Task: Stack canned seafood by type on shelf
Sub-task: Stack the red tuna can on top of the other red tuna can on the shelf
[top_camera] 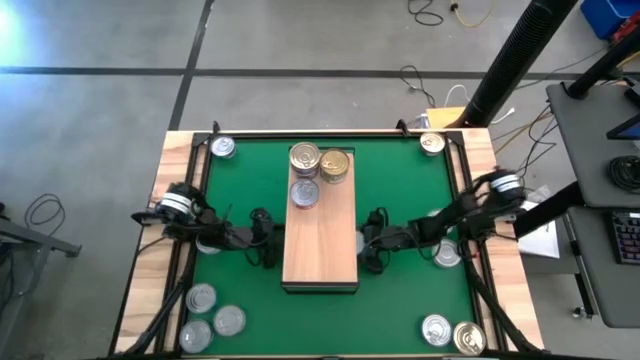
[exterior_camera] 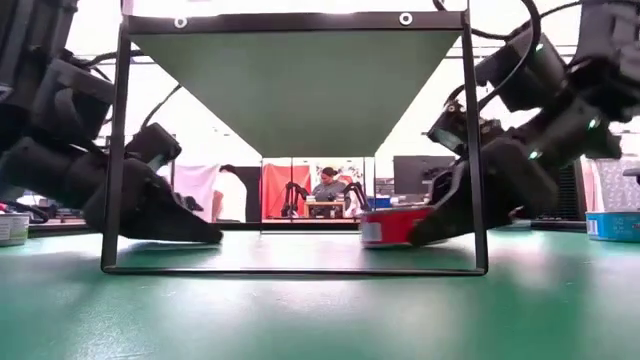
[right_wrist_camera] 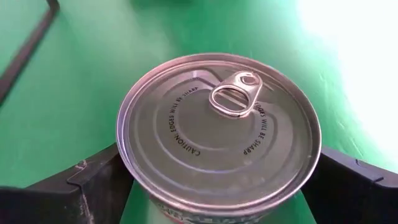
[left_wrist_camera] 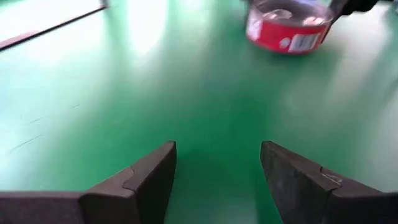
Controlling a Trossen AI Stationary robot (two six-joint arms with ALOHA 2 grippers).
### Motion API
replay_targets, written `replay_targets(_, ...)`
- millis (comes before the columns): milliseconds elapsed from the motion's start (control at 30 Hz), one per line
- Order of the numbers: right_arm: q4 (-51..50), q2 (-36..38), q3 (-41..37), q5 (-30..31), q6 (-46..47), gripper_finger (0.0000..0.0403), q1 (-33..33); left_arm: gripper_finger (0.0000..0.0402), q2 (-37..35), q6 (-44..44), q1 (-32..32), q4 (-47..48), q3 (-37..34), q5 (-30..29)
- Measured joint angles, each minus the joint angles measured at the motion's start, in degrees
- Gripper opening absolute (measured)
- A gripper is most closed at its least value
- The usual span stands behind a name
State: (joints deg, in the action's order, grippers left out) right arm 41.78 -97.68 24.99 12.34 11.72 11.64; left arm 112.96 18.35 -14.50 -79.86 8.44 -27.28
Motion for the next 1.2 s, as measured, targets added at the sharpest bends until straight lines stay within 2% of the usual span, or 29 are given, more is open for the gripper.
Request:
replay_targets(267,-36.6,21.2,-0.1,3.6,7.1,0.037,0.8,0.0222,-9.0,1.2,0.0,-0.4,-4.8,-0.8)
replay_targets(400,-54.9,31.9,1.6,7.2,11.3,0.037,1.2,0.0222,-15.1,-5.6,0.0,-0.5,-6.7,-1.9)
replay_targets(467,-60.7,36.7,3.3,10.8,12.0,0.037,1.5,0.0222,-18.2,-9.4,0.0,-0.1,-8.1,-4.8)
replay_targets(567,-66.1,42.4,5.9,15.1,11.2,0.037,1.8,0.0222,-23.6,-13.5,0.1,5.9,-8.0,-9.3)
replay_targets(700,-63.5,47.5,8.2,17.3,5.1,0.037,1.8,0.0216,-31.2,-12.2,0.4,19.3,-7.5,-9.2)
replay_targets(833,-53.5,48.9,9.0,17.7,-3.6,0.037,1.8,0.0202,-39.1,-8.2,0.4,40.5,-3.9,-7.6)
replay_targets(1000,-35.4,45.1,9.2,17.7,-12.2,0.037,1.8,0.0184,-48.3,-6.7,0.4,73.8,7.3,-4.3)
replay_targets(1200,-27.4,36.3,12.1,17.9,-17.1,0.037,1.8,0.0163,-56.9,0.2,-0.8,113.3,22.4,-0.7)
